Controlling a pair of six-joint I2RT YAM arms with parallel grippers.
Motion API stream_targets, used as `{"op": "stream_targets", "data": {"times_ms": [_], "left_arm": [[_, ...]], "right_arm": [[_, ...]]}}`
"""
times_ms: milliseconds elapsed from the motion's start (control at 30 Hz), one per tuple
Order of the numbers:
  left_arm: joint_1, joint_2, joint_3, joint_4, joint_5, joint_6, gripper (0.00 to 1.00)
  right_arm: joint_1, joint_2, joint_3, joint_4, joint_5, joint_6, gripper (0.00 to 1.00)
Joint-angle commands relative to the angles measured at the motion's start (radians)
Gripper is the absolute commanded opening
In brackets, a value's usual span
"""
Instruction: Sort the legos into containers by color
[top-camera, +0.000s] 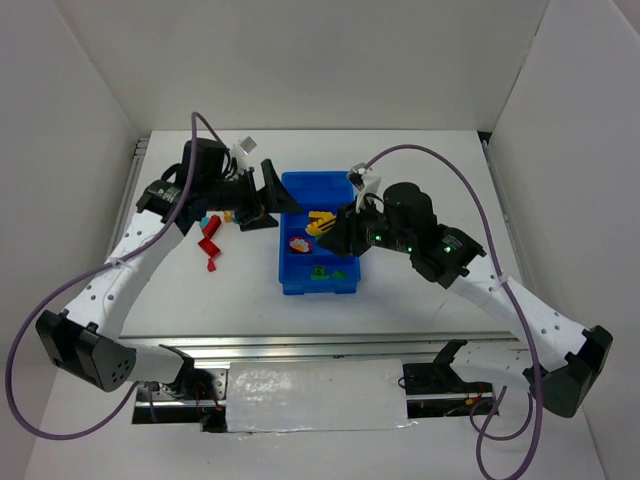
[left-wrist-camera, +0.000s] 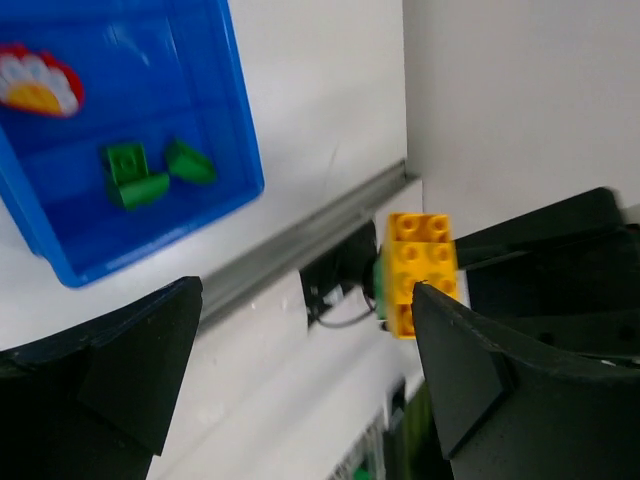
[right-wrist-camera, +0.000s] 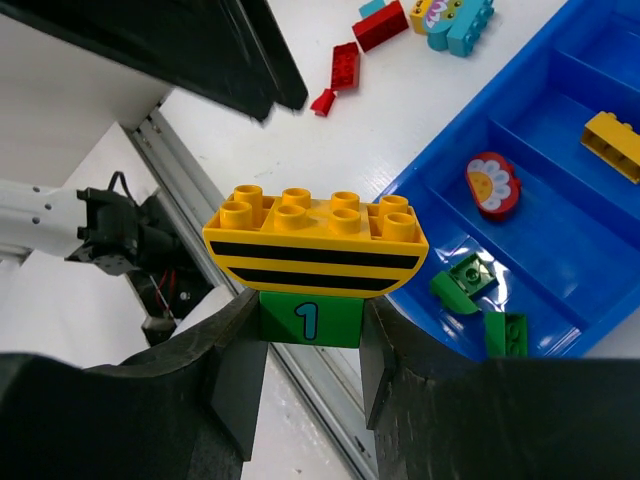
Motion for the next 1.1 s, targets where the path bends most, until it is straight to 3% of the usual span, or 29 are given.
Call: {"op": "stream_targets", "data": {"times_ms": [0,200,433,633,933,967,1033,1067], "left_arm": [[0.000,-0.034,-0.055,0.097,0.211,-0.043,0.98],[0.000,-0.089,-0.160,0.183,0.287,-0.103,0.97],[0.002,-0.120,-0.193,0.177,0.281,-0.110,0.96],[-0.009,-0.127,-0.213,0.142,0.272,-0.095,0.86],[-0.055,-0.107,-0.190,0.091,0.235,-0.058,0.83],[-0.060,-0.103,-0.187,0.089,0.235,-0.058,0.81],[-0.064,-0.095,-0.174,0.077,0.222,-0.048,0.54],[-0.063,-0.097,-0.167,0.071,0.214,-0.041,0.31]], "right_arm": [[0.027,-0.041,-0.010,0.035,-0.008,-0.008,0.00],[0.119,0.004,0.048,-0.059,0.075,-0.035,0.00],[0.182,0.033,0.063,-0.073,0.125,-0.041,0.00],[0.213,0.041,0.082,-0.038,0.156,-0.030,0.00],[0.253,0.148,0.177,-0.041,0.184,-0.042,0.00],[0.257,0.159,0.184,-0.042,0.185,-0.044,0.00],[0.268,0.183,0.204,-0.054,0.216,-0.044,0.00],[0.272,0.191,0.211,-0.059,0.245,-0.041,0.00]]}}
